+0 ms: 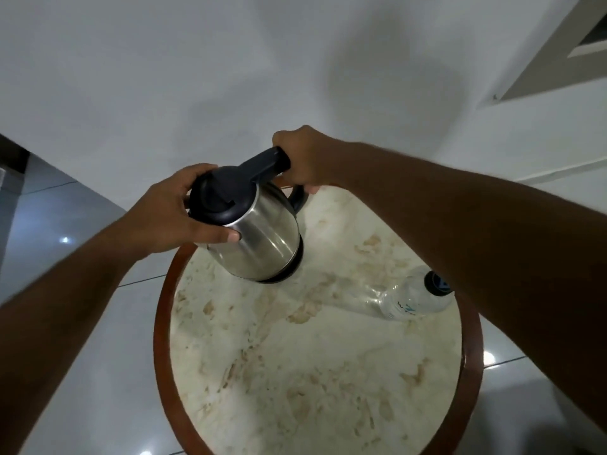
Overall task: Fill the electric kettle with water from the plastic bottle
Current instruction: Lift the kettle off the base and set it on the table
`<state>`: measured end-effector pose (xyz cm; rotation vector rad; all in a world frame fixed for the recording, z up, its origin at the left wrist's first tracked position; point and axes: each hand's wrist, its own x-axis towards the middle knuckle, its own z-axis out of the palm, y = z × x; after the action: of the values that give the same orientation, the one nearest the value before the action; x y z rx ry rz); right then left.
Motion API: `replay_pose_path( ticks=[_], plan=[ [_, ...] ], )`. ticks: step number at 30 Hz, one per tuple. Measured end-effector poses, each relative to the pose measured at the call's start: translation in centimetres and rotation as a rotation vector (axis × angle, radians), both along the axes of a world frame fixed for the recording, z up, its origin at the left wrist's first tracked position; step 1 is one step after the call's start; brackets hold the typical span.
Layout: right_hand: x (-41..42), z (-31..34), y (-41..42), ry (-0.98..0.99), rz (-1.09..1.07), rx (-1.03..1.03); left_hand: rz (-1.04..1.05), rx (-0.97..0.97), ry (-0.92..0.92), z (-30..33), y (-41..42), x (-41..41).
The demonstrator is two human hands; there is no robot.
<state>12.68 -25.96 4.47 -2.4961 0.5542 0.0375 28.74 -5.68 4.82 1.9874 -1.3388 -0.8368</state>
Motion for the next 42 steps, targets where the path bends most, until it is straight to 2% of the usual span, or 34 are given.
replay_pose_path(
  ticks=[16,28,34,42],
  plan=[
    [-1.4,-2.1,-0.8,0.024,-0.005,0.11,-0.075,0.047,0.007,-1.4,-0.9,-0.4],
    [-3.6,-1.8,0.2,0.094,0.019,0.072,-0.091,0.066,0.03,-1.8,0.1,-2.3],
    [-3.3,-2.7,0.5,0.121,-0.014,0.053,-0.028,0.052,-0.004,-3.2,0.7,-3.3],
    [-3.1,-2.8,0.6,0.211,-0.062,0.011,0.098,0.024,0.09,-3.8,1.4,-2.1]
  ],
)
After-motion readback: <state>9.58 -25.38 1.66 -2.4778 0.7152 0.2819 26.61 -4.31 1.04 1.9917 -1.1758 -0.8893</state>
